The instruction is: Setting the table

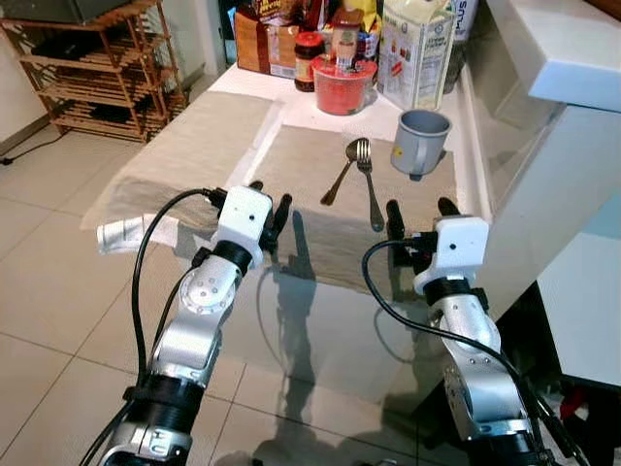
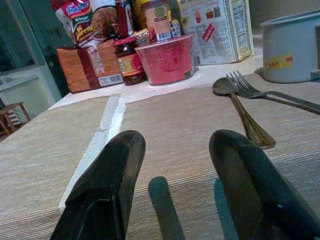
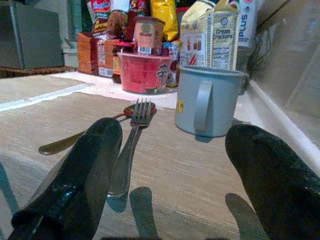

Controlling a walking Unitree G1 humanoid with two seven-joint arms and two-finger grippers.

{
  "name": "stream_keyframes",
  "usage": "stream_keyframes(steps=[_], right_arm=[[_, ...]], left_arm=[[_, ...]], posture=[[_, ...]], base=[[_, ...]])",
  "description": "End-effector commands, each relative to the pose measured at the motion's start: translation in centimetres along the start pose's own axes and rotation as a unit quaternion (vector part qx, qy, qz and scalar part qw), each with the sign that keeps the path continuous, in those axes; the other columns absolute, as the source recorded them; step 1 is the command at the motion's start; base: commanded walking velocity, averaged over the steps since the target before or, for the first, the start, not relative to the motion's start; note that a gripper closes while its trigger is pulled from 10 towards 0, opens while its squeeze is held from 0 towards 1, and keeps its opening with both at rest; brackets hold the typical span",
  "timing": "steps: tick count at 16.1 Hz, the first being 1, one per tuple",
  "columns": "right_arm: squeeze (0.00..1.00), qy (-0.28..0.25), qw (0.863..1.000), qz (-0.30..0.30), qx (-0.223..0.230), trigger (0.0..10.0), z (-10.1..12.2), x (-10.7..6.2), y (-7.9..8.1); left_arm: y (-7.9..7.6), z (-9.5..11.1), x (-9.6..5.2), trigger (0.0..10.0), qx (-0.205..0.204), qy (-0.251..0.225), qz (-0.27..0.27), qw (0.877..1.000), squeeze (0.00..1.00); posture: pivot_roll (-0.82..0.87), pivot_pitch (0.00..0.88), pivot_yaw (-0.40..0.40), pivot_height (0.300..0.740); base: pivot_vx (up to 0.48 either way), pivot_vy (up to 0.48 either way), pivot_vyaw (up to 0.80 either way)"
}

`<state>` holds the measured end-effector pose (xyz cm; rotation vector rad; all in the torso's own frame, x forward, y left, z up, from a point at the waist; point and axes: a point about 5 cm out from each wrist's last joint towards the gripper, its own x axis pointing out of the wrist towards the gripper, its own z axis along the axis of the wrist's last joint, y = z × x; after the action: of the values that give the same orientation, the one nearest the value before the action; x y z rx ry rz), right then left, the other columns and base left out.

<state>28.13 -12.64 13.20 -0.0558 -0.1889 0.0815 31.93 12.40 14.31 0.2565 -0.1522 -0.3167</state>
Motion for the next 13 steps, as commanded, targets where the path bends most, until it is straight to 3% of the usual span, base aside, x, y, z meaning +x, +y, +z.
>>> stream_keyframes(steps=[1, 4, 9, 13], right_arm=[[0.00, -0.005, 1.000, -0.001, -0.005, 10.0, 0.40, 0.09, -0.08], [0.00, 0.011, 1.000, 0.008, 0.005, 10.0, 0.11, 0.19, 0.31], [0.00, 0.009, 1.000, 0.007, -0.005, 10.0, 0.07, 0.09, 0.23], [0.00, 0.020, 1.000, 0.002, 0.002, 10.0, -0.18, 0.10, 0.15]], left_arm=[[0.15, 0.31, 0.33, 10.0, 0.002, -0.007, -0.005, 1.000, 0.00], [0.15, 0.37, 0.51, 10.0, 0.002, -0.010, -0.006, 1.000, 0.00], [0.28, 0.28, 0.61, 10.0, 0.005, -0.010, -0.005, 1.000, 0.00], [0.55, 0.39, 0.84, 10.0, 0.010, -0.012, -0.003, 1.000, 0.00]], posture=[[0.03, 0.000, 0.010, 0.740], [0.03, 0.000, 0.012, 0.736], [0.03, 0.000, 0.015, 0.690], [0.03, 0.000, 0.018, 0.677]], base=[[0.000, 0.000, 0.00], [0.000, 0.000, -0.31], [0.000, 0.000, -0.44], [0.000, 0.000, -0.10]])
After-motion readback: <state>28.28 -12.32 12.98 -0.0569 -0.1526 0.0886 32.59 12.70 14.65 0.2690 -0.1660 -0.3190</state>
